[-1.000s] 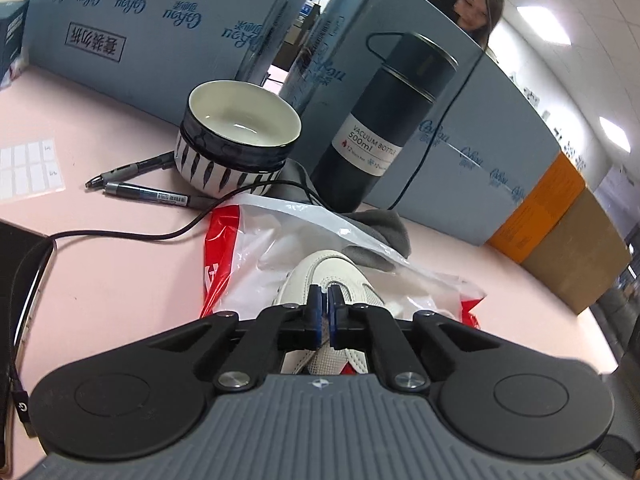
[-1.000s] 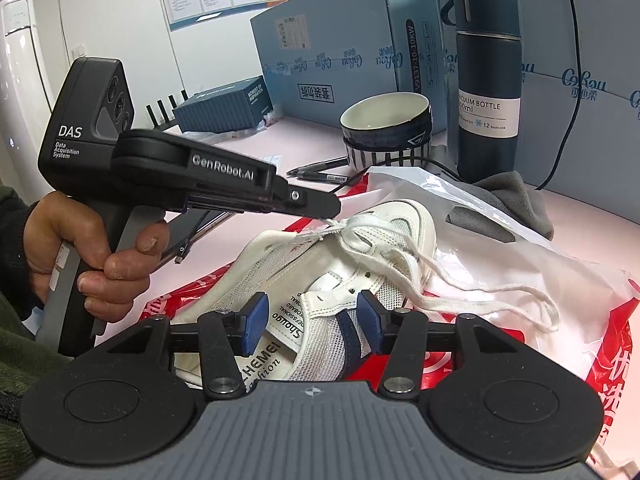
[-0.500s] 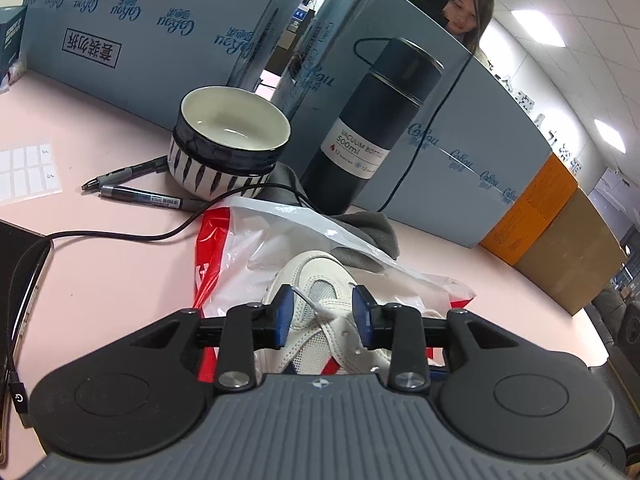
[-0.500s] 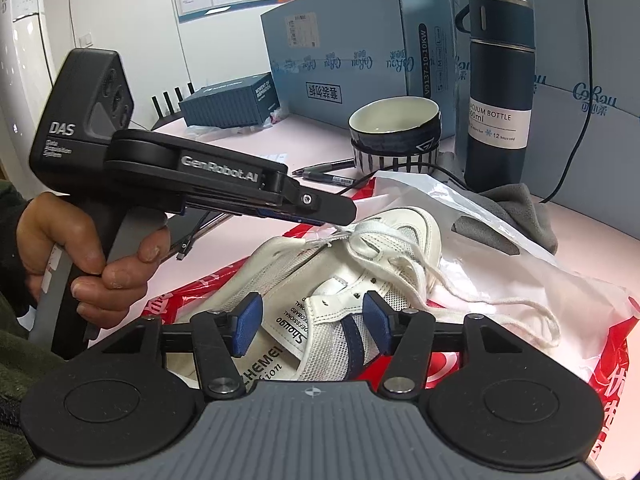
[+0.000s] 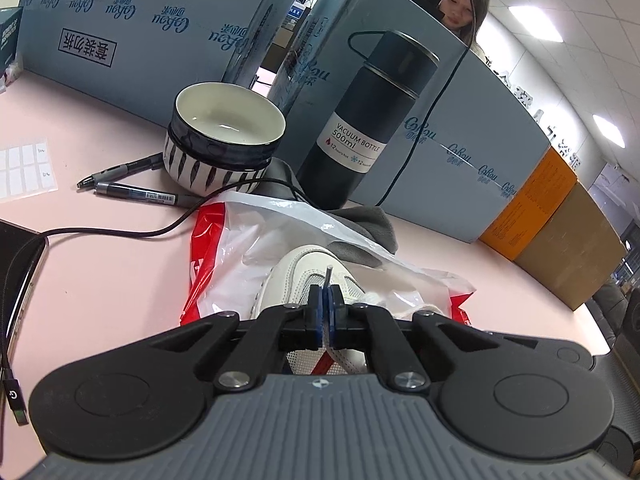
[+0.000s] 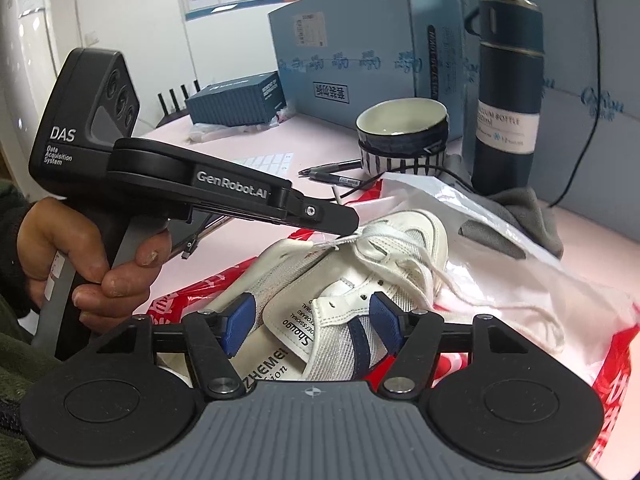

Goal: Lace up shoes with both hands
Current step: 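Pull the lace up and away from the sneaker with the left gripper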

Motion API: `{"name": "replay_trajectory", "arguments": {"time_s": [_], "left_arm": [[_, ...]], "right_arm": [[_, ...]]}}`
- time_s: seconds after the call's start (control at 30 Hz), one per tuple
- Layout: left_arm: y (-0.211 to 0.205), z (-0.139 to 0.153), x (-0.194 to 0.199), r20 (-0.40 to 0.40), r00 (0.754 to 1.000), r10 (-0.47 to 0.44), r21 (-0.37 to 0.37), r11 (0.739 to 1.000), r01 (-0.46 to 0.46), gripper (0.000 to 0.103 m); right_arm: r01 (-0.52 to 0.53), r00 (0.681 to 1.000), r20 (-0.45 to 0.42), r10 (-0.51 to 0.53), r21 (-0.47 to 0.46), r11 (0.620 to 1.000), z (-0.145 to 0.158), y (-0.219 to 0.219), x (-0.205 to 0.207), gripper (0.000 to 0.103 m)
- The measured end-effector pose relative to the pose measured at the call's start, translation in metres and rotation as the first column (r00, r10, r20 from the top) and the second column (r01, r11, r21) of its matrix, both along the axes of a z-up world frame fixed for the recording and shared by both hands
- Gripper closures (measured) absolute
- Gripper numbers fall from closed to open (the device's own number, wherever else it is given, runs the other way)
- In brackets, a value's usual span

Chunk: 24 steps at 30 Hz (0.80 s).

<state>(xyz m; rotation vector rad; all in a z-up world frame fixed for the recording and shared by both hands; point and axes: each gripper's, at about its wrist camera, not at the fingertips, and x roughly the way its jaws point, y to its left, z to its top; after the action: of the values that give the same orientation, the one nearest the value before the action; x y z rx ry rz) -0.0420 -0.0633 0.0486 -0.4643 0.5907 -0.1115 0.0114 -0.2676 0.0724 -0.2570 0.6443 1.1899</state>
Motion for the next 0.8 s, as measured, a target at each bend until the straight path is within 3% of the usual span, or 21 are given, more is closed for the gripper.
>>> {"name": "replay_trajectory", "arguments": {"time_s": [0.13,0.47,0.8], "left_arm": [[-0.004,0.003,-0.001,0.005,1.0,-0.01,0.055,0.998,0.01,0.101],[-0.004,0.006,-0.004,0.022,1.0,0.0,0.095,0.995,-0.002,0.101],[0.019,0.022,-0.016,0.075,0.99,0.119,0.09,0.988,-0.126,0.101]], "right_arm": [[0.004,1.0,-0.029,-0.004,-0.008,1.0,-0.004,0.003,0.006,0.04],[0.054,0.994,-0.091,-0.052,0.012,0.998,-0.013,0.002,0.009,0.04],[0.058,0.994,-0.088,-0.057,0.007,0.998,-0.011,0.002,0.008,0.039]]}}
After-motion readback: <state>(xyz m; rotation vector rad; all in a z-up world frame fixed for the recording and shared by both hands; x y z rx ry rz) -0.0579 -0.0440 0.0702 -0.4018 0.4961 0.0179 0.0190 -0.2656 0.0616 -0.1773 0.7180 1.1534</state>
